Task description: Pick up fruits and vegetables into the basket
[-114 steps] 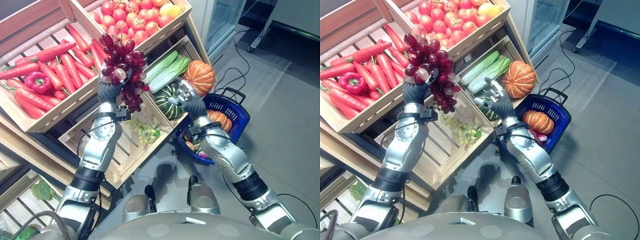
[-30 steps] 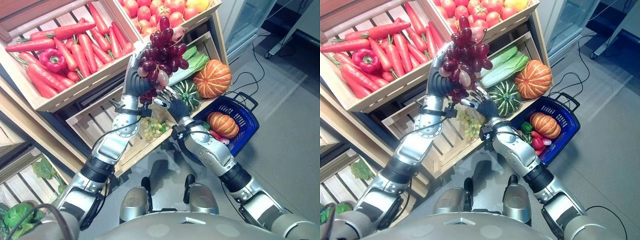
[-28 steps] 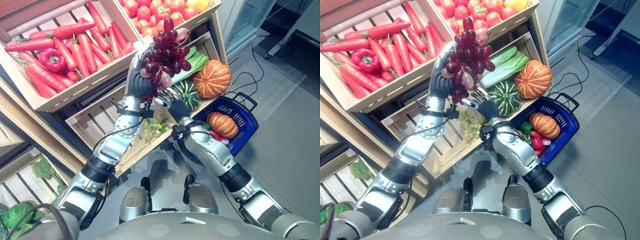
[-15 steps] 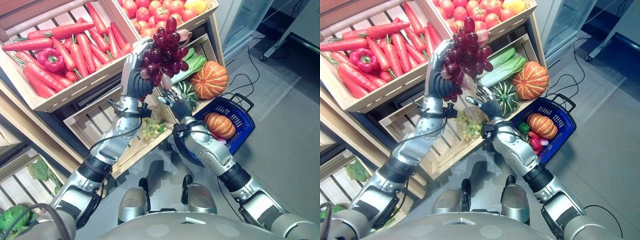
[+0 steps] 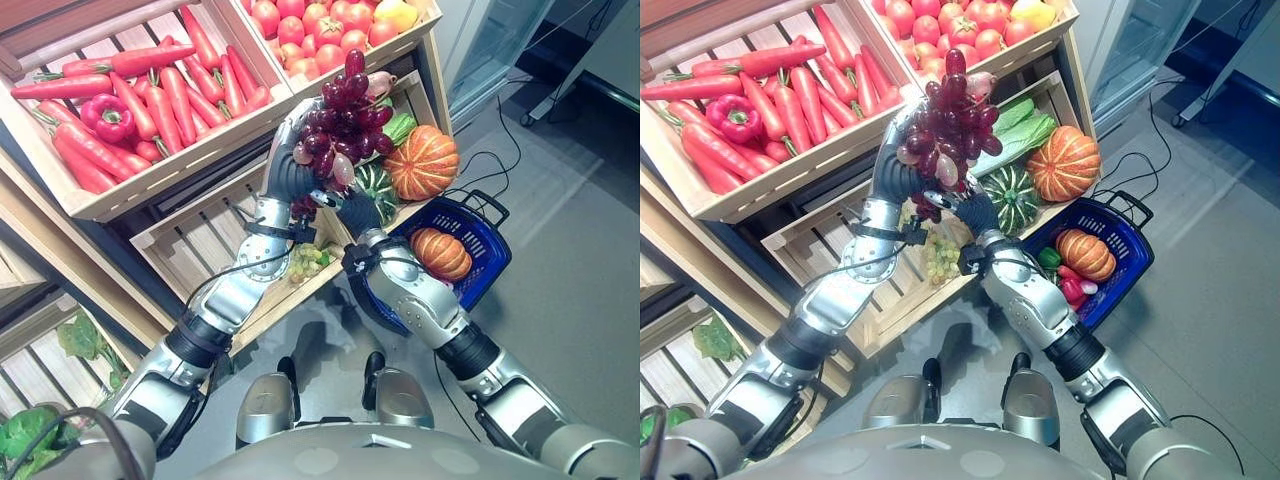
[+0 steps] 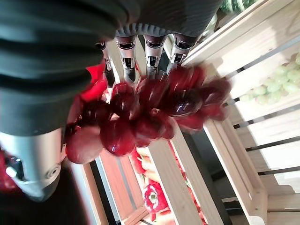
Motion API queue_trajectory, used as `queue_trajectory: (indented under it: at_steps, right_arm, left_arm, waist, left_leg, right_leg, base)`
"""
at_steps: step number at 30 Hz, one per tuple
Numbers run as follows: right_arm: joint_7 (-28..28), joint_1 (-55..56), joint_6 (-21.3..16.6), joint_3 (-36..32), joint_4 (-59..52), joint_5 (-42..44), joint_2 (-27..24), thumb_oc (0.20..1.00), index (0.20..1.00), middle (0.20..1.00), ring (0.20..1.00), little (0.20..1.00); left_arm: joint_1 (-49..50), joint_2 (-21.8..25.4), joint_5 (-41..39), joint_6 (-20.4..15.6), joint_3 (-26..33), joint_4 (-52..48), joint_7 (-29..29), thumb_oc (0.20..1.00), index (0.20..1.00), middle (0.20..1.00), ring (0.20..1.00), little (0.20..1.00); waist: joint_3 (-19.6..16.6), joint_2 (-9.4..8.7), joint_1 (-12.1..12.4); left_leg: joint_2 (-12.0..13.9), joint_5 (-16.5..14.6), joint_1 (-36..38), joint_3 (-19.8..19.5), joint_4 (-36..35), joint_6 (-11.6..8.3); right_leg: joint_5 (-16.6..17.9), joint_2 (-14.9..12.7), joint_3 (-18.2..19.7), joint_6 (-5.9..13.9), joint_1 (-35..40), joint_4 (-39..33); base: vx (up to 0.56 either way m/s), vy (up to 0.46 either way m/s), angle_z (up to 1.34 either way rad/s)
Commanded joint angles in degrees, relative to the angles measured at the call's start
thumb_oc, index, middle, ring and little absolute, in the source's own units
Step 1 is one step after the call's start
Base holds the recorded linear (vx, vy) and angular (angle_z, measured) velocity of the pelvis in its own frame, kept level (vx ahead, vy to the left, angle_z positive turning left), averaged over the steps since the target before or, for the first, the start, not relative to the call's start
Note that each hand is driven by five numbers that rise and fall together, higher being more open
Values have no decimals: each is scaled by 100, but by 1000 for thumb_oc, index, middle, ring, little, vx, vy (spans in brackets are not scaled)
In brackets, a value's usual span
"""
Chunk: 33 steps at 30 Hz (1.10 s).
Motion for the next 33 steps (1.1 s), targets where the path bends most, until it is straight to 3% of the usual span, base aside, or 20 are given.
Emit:
queue_trajectory:
  at_steps: [1,9,12,19,20,21,22,26,33]
  right_arm:
    - [-12,-426,-355,53,-572,-107,458,1000,1000,1000,1000,1000]
    - [-208,-388,79,-10,-290,-549,465,1000,1000,1000,1000,1000]
    - [-176,-376,67,-20,-198,-598,463,1000,1000,1000,1000,1000]
    - [-23,-407,59,-15,-168,-695,493,1000,1000,1000,1000,1000]
    - [17,-425,60,-4,-170,-692,487,859,859,859,859,859]
    - [49,-441,67,0,-172,-690,481,291,291,291,291,291]
    - [94,-462,104,9,-188,-696,476,200,200,200,200,200]
    - [504,-494,229,97,-319,-510,451,200,200,200,200,200]
    - [668,-677,311,292,-336,-502,534,200,200,200,200,200]
  left_arm:
    - [-229,-129,-736,-81,-233,-252,131,200,200,200,200,200]
    - [-145,-205,-1188,-297,-123,-235,275,200,200,200,200,200]
    - [-108,-246,-1507,-298,-89,-216,313,200,200,200,200,200]
    - [-109,-301,-1353,-254,-58,-236,334,200,200,200,200,200]
    - [-113,-303,-1339,-255,-66,-232,326,200,200,200,200,200]
    - [-113,-303,-1336,-256,-68,-230,319,200,200,200,200,200]
    - [-118,-304,-1312,-247,-72,-237,311,200,200,200,200,200]
    - [-144,-272,-1247,-199,-83,-277,289,200,200,200,200,200]
    - [-186,-271,-1254,-122,-151,-263,166,200,200,200,200,200]
  waist:
    - [-58,-210,29]
    - [-45,-199,17]
    - [-40,-199,19]
    - [-22,-221,31]
    - [-21,-226,37]
    - [-22,-229,41]
    - [-19,-233,45]
    - [-33,-254,67]
    - [-44,-295,139]
  left_leg:
    - [1,-506,169,471,167,271]
    - [-10,-485,147,450,171,273]
    - [-9,-481,147,440,170,274]
    - [3,-501,136,437,216,275]
    - [5,-506,131,434,227,275]
    - [7,-510,128,432,236,275]
    - [11,-515,125,431,244,274]
    - [12,-515,110,417,251,265]
    - [30,-531,95,390,285,263]
  right_leg:
    - [-6,-332,276,562,229,-105]
    - [9,-330,293,536,210,-100]
    - [8,-329,294,533,214,-98]
    - [8,-339,293,526,227,-93]
    - [8,-340,295,524,228,-93]
    - [7,-341,296,521,232,-95]
    - [6,-342,296,517,237,-100]
    - [9,-337,292,529,244,-114]
    - [15,-342,253,538,265,-125]
  base:
    - [0,0,0]
    - [0,0,0]
    - [0,0,0]
    - [1,-1,0]
    - [8,-9,5]
    - [6,-8,4]
    - [5,-6,3]
    - [0,0,0]
    - [1,-8,2]
